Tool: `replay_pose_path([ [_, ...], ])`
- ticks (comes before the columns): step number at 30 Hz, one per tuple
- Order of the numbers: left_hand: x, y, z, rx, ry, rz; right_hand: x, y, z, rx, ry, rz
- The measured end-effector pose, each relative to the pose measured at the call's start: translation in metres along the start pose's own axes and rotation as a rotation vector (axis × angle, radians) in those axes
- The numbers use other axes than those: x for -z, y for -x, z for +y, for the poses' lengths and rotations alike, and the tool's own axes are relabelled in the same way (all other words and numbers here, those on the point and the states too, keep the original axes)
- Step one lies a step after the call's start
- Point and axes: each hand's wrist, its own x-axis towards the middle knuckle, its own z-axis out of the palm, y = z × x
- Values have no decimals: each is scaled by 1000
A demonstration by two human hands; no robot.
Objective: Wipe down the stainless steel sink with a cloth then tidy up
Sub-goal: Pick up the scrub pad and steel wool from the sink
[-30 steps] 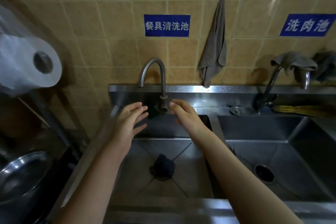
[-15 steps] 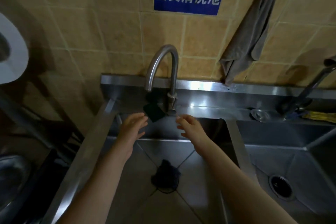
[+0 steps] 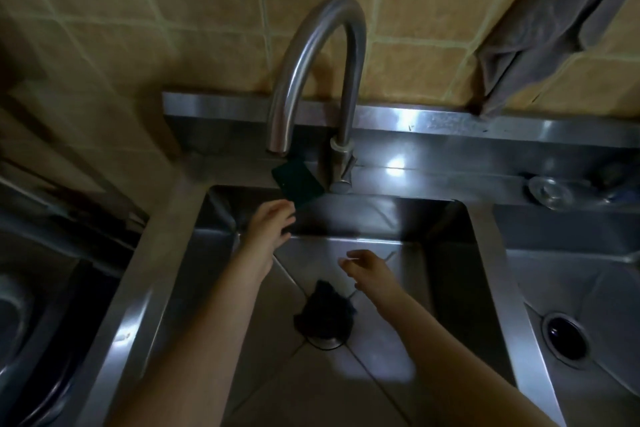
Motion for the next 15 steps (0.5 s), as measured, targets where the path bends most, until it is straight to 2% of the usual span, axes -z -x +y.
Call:
replay_pose_path([
  [6, -3, -17, -31, 8, 10, 13, -25, -35, 58, -161, 173, -67],
  [11, 2, -22, -69, 8, 13, 70, -40, -54, 102, -149, 343, -117],
  [15, 7, -25, -88, 45, 56, 106, -51, -61, 128, -61, 518, -33],
])
